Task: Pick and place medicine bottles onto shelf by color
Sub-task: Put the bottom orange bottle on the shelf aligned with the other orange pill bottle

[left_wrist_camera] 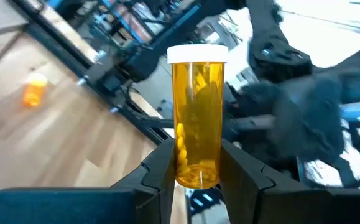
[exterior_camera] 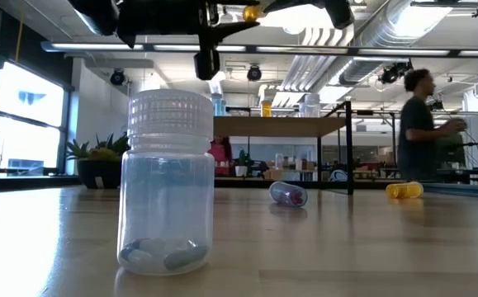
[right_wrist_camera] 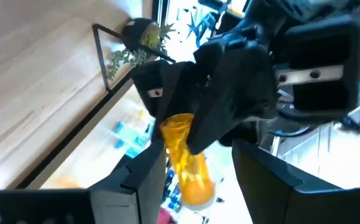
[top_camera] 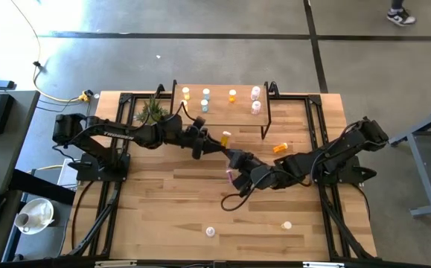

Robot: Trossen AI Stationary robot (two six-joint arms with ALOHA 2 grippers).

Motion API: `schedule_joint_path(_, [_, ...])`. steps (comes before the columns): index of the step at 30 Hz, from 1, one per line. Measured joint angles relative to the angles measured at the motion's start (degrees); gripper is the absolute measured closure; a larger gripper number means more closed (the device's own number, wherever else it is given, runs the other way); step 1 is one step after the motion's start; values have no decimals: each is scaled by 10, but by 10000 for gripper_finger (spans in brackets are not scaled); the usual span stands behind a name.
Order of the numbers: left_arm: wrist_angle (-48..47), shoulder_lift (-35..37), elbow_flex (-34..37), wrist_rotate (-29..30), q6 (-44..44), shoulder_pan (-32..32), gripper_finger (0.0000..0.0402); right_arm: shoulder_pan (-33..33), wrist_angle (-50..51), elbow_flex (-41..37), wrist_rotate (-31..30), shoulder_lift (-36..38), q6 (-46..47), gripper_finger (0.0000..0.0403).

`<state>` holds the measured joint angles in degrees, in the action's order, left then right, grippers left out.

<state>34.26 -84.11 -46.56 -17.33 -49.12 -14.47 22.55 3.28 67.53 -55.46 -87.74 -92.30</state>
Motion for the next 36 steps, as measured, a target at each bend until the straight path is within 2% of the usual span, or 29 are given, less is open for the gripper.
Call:
schedule_joint_path(11, [-8,10,0,-5,114,-22,309,1,1,0,-70,0,139,229])
schedule_joint_path(15, [-17,28,0,-4,168,-26,309,1,-3,0,-70,0,242,229])
schedule_joint_path(22, [-109,73,0,27,293,-20,309,-7,-11,0,-69,0,408,229])
schedule_joint_path(31, [-199,126,8,31,389,-11,309,-48,-15,0,-22,0,607,229])
schedule_joint_path(36, [-192,172,70,37,410,-9,309,-67,-33,9,57,1,694,229])
